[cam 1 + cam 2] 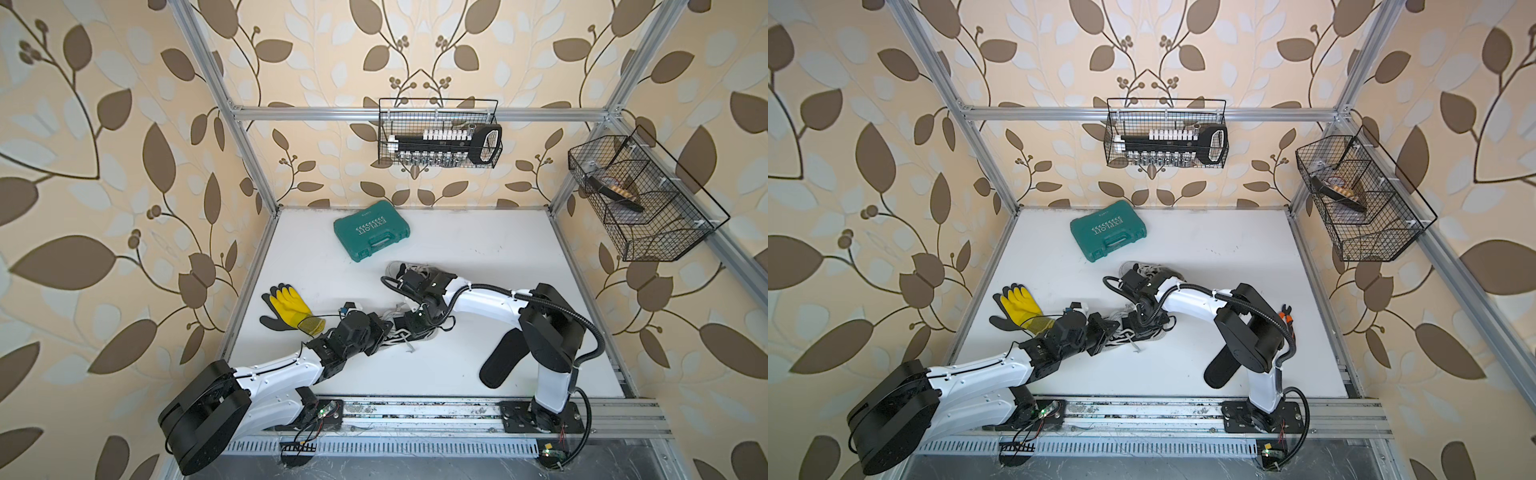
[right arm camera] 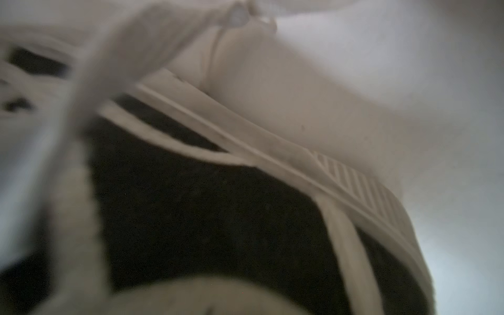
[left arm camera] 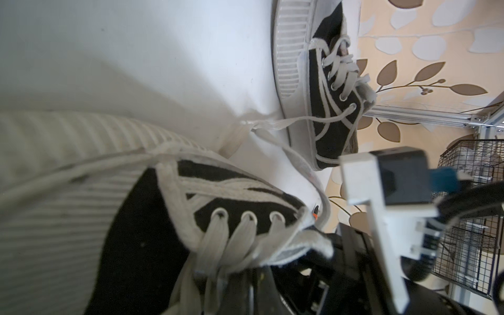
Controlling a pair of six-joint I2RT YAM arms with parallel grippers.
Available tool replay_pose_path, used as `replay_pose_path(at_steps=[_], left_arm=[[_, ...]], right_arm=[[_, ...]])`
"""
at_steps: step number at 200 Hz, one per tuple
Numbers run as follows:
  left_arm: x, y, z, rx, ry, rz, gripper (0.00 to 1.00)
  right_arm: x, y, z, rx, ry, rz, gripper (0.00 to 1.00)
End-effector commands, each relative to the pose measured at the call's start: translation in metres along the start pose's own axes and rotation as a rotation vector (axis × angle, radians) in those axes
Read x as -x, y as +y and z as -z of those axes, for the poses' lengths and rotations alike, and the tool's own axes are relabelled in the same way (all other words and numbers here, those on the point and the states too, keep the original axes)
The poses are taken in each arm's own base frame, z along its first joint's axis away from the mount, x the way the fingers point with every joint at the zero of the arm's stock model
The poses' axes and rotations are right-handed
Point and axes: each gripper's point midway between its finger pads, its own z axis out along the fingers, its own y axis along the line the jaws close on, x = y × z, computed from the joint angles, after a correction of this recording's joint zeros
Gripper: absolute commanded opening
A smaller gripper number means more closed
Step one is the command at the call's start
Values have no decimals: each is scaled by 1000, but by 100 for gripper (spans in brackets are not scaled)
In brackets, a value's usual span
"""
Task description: Insert the insole into the shoe
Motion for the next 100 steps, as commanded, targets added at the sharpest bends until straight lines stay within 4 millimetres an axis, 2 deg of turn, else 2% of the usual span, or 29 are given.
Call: replay_pose_path(at_steps=[1, 22, 36, 48, 66, 73, 85, 100], left_arm=[[-1, -10, -1, 1, 6, -41, 0], [0, -13, 1, 28, -3, -79, 0], [2, -17, 4, 49, -11, -115, 0], [4, -18, 7, 85, -19, -153, 0], [6, -19, 9, 168, -20, -229, 0], [6, -20, 9, 193, -13, -255, 0], [4, -23, 7, 224, 3, -292, 0], [2, -24, 3, 268, 18, -335, 0]], right_arm=[[1, 9, -12, 29, -8, -18, 0], [13, 12, 27, 19, -85, 2, 0], [20, 14, 37, 29, -130, -10, 0], [25, 10, 26, 15, -148, -37, 0], [23, -2, -12, -43, -108, -57, 0], [22, -4, -15, -52, -101, -62, 0], [26, -3, 3, -44, -166, -71, 0], [34, -10, 50, -62, -292, -81, 0]])
